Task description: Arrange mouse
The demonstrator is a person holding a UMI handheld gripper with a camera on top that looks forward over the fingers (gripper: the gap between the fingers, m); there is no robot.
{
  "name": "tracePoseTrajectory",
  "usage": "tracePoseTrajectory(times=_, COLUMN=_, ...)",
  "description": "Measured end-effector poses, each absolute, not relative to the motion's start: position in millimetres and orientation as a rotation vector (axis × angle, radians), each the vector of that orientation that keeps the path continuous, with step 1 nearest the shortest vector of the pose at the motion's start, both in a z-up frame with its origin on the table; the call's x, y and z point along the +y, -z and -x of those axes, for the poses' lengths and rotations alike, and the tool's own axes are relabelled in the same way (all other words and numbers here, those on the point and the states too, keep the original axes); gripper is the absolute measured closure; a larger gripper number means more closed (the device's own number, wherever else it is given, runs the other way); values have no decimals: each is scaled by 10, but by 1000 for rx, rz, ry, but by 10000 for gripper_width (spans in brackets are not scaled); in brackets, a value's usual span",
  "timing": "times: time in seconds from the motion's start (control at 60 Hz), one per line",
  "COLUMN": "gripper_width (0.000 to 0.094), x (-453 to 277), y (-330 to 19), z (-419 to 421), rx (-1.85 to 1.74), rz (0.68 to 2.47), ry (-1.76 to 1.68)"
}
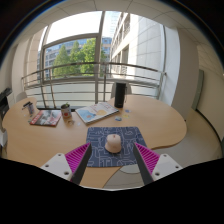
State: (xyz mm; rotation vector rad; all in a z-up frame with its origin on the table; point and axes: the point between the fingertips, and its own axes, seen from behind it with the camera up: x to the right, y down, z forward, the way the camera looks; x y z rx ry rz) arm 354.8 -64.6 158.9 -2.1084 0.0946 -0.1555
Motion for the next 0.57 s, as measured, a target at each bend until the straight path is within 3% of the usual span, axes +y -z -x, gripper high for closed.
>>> tracePoseTrajectory(times=0.317, gripper_width=88, x=-1830, y=-1886, z=-3267, rx=65, rz=2100, ry=184)
tracePoseTrajectory(times=0.567, gripper_width=91, x=-2052, y=-1903, z=-3238, rx=75, rz=2098, ry=203)
